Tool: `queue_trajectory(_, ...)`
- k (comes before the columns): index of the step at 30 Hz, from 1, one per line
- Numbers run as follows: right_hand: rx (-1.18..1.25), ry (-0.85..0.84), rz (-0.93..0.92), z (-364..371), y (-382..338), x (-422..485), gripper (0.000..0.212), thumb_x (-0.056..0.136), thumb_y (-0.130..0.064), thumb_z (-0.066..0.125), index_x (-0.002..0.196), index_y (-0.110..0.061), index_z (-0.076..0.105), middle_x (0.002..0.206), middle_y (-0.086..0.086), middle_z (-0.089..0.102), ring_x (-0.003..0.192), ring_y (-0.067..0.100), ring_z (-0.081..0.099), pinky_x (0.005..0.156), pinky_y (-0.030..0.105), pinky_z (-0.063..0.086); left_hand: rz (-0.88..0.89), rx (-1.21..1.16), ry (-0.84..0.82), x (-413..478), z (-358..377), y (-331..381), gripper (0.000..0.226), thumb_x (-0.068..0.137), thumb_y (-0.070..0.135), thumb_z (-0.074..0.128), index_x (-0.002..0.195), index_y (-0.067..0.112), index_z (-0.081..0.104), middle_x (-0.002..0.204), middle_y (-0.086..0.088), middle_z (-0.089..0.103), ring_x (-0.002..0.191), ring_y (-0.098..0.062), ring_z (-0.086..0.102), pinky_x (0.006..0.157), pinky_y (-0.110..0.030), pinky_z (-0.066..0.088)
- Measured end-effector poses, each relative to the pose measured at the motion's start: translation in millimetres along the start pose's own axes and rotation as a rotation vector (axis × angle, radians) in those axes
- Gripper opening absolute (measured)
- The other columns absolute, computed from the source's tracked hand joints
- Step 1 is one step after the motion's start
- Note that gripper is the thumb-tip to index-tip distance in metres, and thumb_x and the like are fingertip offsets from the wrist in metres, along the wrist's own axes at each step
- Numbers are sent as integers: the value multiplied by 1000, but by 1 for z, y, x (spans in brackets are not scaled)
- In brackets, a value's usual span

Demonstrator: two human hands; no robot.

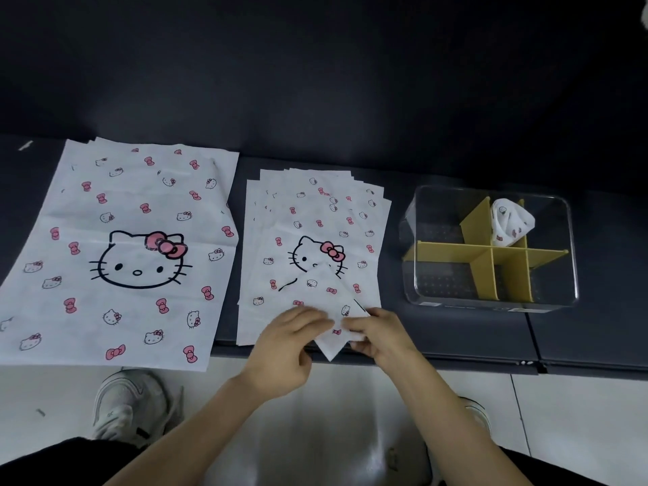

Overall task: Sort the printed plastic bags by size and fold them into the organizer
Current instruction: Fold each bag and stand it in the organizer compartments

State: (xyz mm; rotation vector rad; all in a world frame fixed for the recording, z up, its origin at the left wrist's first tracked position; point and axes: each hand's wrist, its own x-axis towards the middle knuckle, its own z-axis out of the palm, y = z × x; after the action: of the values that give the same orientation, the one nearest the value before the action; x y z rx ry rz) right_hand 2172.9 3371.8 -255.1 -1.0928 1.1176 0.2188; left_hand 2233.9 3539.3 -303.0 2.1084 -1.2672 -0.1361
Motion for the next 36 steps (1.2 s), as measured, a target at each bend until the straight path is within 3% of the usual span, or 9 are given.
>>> queue_trajectory(7,-27,-86,-159,-11,2,-13,47,81,-16,73,120,-29,49,99,4,66,73,15,67,60,25,53,-445,-417,44,6,5,4,20,93,26,55,91,16,72,78,23,66,75,6,58,72,-9,39)
queue_trajectory(10,-388,-219,-382,-24,-3,-12,68,75,-14,79,131,-35,46,121,-11,52,101,2,55,76,13,45,-682,-692,14,6,5,-7,52,84,56,59,79,4,66,67,14,52,66,-3,47,69,-21,36)
queue_trajectory(12,-498,-208,-492,-21,-7,-7,46,75,-7,78,116,-20,61,112,-2,58,83,-2,56,71,9,43,-750,-705,11,5,6,-16,73,70,74,55,75,2,57,74,0,45,71,-11,43,69,-28,32)
queue_trajectory(14,-565,-104,-519,-14,-9,3,14,83,-14,72,72,-13,63,71,6,59,56,6,44,60,21,39,-783,-700,-13,7,3,-15,70,68,78,53,75,8,53,77,-1,44,73,-11,42,70,-29,33)
queue_trajectory(16,-675,-33,-506,-10,-5,18,50,88,-26,66,48,-17,36,45,-7,33,50,10,28,56,29,26,-775,-713,-39,9,-1,-11,62,77,67,55,74,5,53,73,-2,44,70,-11,41,68,-27,34)
queue_trajectory(20,-915,101,-485,-1,-4,26,57,89,-35,60,46,-17,26,42,-4,28,49,12,27,51,29,23,-797,-612,170,15,-1,1,10,94,29,57,102,25,62,74,1,66,67,-7,58,67,-14,43)
queue_trajectory(25,-920,159,-476,4,-4,24,55,88,-30,59,46,-16,26,45,-3,26,48,14,25,50,29,22,-818,-307,417,18,7,10,28,88,28,65,112,15,57,62,9,62,58,-3,56,61,-9,40)
queue_trajectory(30,-901,182,-493,2,-1,22,56,87,-21,58,44,-17,24,36,-2,24,40,13,29,44,21,21,-680,-203,413,7,18,-7,21,81,20,74,95,8,64,45,12,50,46,-6,50,75,-44,48)
queue_trajectory(36,-887,183,-495,5,-1,19,56,86,-15,57,42,-18,23,29,-3,21,33,7,38,45,16,32,-496,208,390,9,27,-9,29,86,31,55,104,9,56,66,-2,58,67,-27,55,75,-34,32)
